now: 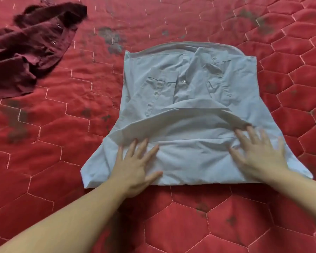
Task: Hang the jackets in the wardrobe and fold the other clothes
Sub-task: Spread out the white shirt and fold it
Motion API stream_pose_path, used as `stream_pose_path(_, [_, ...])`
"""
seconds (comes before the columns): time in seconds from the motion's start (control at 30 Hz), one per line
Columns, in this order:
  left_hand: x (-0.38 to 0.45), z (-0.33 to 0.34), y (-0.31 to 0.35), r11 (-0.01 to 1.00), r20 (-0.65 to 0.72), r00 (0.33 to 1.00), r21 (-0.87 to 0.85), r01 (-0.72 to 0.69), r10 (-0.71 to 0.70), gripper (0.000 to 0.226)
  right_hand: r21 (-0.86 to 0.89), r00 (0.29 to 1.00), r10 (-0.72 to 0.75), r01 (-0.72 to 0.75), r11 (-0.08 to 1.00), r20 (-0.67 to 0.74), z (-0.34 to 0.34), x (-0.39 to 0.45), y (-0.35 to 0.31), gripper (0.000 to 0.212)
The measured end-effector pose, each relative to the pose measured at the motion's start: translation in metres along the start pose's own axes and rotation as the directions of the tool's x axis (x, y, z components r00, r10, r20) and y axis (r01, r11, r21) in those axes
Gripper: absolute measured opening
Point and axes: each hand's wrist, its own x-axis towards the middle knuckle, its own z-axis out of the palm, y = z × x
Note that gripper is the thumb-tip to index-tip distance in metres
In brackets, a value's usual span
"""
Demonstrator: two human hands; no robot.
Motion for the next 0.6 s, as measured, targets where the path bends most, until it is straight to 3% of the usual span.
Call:
stream_pose_path(0.1, [-0.004,-0.006,-0.015,0.999,-0.082,0.996,-0.025,-0.040,0.038,0.069,0.015,0.997,0.069,-0.069,0.997,0.034,-0.002,0.012,0.007,0.064])
stream_pose_path(0.17, [-0.014,-0.011,-0.024,0.997,-0.192,0.981,-0.070,-0.027,0.013,0.067,-0.020,0.996,0.048,-0.049,0.999,-0.070,-0.008,0.009,-0.003,0.062])
stream_pose_path(0.27, [-0.034,-0.017,-0.035,0.947,-0.335,0.899,-0.250,0.203,-0.281,0.061,0.003,0.963,-0.146,0.151,0.989,-0.228,-0.019,-0.010,-0.039,0.063])
stream_pose_path(0.3, [-0.040,-0.018,-0.039,0.885,-0.324,0.843,-0.339,0.320,-0.429,0.061,-0.003,0.946,-0.220,0.226,0.974,-0.237,-0.022,-0.018,-0.055,0.064])
stream_pose_path(0.37, [-0.048,-0.021,-0.048,0.666,-0.180,0.692,-0.518,0.537,-0.699,0.065,-0.006,0.908,-0.343,0.352,0.936,-0.240,-0.029,-0.030,-0.090,0.070])
stream_pose_path(0.43, [-0.053,-0.023,-0.062,0.484,-0.002,0.592,-0.578,0.657,-0.806,0.063,0.021,0.875,-0.425,0.441,0.897,-0.231,-0.036,-0.042,-0.126,0.073])
stream_pose_path(0.47, [-0.055,-0.022,-0.069,0.445,0.062,0.592,-0.598,0.667,-0.803,0.057,0.034,0.859,-0.464,0.481,0.876,-0.216,-0.039,-0.047,-0.144,0.073])
stream_pose_path(0.6, [-0.064,-0.025,-0.086,0.405,0.174,0.706,-0.715,0.570,-0.686,0.018,0.112,0.755,-0.633,0.653,0.749,-0.171,-0.049,-0.051,-0.217,0.058])
